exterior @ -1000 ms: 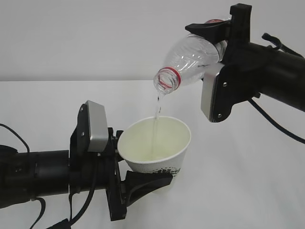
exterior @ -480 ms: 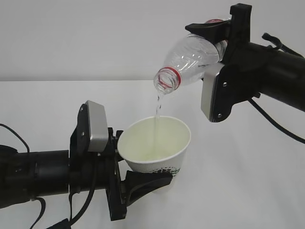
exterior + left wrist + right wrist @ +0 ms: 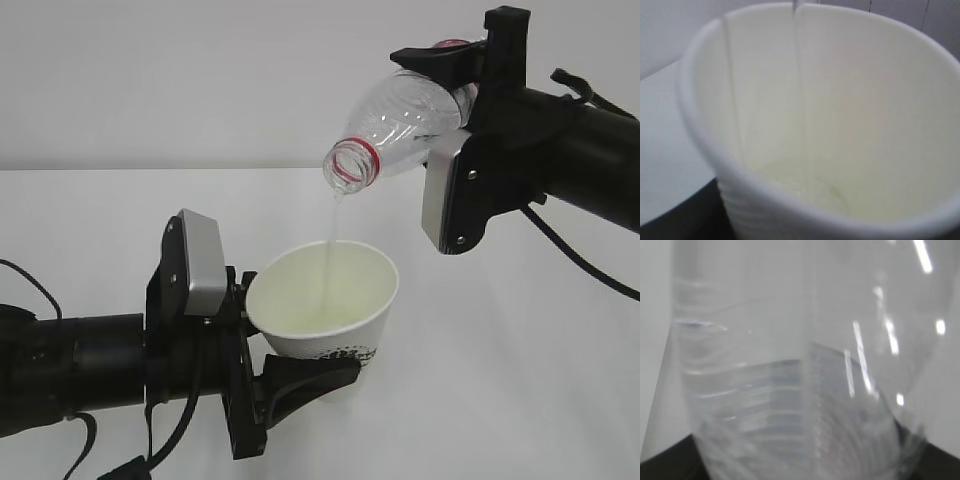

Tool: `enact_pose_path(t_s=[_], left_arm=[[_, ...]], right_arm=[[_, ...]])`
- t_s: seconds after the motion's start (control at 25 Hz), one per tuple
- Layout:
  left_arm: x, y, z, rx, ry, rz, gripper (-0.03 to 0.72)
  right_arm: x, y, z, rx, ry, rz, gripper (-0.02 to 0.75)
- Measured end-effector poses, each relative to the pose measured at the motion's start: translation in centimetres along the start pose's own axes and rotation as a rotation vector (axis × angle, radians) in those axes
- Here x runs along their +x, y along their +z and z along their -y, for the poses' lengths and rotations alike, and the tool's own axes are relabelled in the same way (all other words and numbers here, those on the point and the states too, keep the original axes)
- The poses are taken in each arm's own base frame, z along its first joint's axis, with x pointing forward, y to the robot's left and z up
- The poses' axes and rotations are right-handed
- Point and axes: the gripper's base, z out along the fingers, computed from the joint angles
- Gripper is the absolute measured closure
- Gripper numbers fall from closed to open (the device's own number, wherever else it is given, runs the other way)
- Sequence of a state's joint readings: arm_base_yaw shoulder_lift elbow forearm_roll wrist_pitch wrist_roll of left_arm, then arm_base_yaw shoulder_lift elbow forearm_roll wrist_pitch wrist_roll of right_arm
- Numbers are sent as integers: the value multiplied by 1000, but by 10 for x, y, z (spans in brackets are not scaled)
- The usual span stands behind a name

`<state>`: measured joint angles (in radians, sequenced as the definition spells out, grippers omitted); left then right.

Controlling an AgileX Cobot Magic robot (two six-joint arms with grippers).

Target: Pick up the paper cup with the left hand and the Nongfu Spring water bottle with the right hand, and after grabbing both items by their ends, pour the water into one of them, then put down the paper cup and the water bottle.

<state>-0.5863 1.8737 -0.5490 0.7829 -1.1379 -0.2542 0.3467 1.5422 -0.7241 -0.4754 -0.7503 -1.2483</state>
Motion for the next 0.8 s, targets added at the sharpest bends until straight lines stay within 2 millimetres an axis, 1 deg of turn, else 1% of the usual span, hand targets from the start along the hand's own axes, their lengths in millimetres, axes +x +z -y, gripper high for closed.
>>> enact_pose_path(t_s=[0.8], left_arm=[[0, 0, 0, -5, 1, -1, 193]], right_arm=[[0, 0, 1, 7, -6, 2, 263]])
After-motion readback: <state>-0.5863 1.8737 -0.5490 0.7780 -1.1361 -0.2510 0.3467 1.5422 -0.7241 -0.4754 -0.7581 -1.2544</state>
